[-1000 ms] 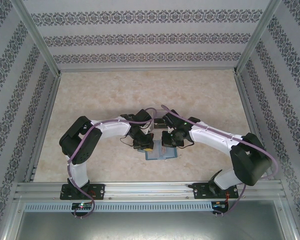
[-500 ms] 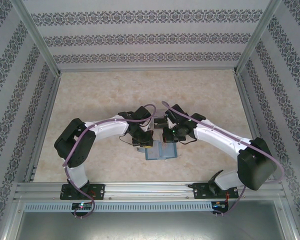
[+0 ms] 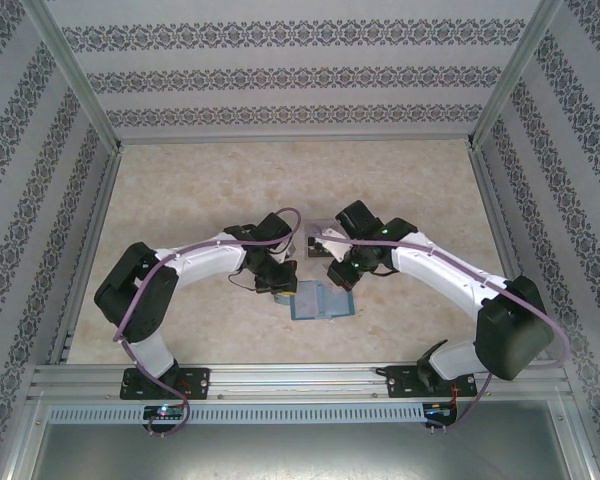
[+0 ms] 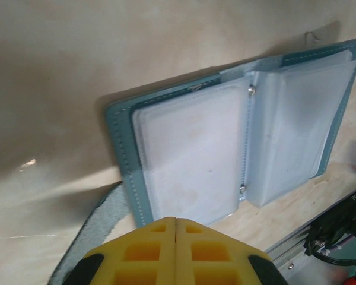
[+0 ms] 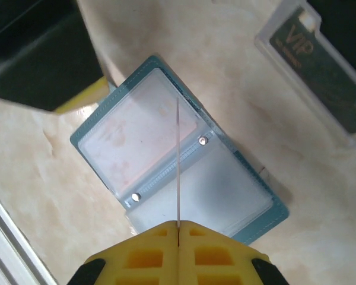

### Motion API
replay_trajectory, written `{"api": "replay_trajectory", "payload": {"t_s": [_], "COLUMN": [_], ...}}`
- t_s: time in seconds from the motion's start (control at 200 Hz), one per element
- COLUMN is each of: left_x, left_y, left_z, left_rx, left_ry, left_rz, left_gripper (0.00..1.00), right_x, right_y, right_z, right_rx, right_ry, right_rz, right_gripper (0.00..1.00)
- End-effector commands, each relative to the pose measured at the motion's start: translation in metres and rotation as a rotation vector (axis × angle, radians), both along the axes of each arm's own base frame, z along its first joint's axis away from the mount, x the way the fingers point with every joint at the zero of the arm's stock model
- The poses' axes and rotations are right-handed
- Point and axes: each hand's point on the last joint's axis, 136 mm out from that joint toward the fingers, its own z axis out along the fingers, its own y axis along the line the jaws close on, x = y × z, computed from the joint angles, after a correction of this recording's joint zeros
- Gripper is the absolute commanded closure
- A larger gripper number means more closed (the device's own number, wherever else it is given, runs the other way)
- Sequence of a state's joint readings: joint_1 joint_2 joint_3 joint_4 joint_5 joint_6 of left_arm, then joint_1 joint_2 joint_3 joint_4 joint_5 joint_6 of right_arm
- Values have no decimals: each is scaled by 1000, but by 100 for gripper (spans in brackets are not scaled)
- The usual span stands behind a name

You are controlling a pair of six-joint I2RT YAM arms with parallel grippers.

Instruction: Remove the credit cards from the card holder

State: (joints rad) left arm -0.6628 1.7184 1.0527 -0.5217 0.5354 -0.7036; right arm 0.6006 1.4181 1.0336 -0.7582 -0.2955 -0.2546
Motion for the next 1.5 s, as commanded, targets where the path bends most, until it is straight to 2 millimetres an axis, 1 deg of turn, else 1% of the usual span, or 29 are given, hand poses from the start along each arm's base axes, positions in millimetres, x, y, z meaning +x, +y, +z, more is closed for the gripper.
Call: {"api": "replay_trajectory", "payload": {"t_s": [0.0, 0.165, 0.305, 0.385, 0.485, 0.68, 0.734, 0.924, 1.069, 1.269, 1.379, 1.494], "left_x": [6, 5, 5, 6, 4, 4, 6, 8, 9, 10, 9, 10], "left_y": [10, 19, 27, 30, 33, 39, 40, 46, 49, 56, 60, 64], "left_z": [5, 4, 4, 4, 2, 2, 4, 7, 8, 10, 11, 12], "left_rx": [-1, 5, 5, 1, -1, -3, -3, 3, 2, 7, 7, 7], "left_ry": [-48, -46, -48, -49, -46, -46, -48, -54, -54, -58, -59, -61], "left_rz": [14, 29, 49, 63, 72, 90, 96, 116, 130, 148, 159, 168], "left_gripper": [97, 97, 97, 97, 97, 97, 97, 97, 97, 97, 97, 97], "right_x": [3, 5, 10, 16, 27, 56, 66, 89, 108, 130, 140, 146], "right_y": [-10, -18, -27, -30, -31, -27, -25, -21, -17, -5, 0, 3], "right_z": [10, 11, 10, 9, 7, 5, 9, 12, 18, 25, 24, 19], "right_rx": [-59, -141, -224, -248, -264, -258, -256, -250, -257, -244, -245, -254], "right_ry": [-90, -121, -118, -105, -92, -75, -80, -71, -77, -94, -92, -77], "right_rz": [204, 352, 439, 481, 507, 534, 541, 570, 582, 604, 615, 633], "right_gripper": [100, 100, 100, 100, 100, 100, 100, 100, 100, 100, 100, 100]}}
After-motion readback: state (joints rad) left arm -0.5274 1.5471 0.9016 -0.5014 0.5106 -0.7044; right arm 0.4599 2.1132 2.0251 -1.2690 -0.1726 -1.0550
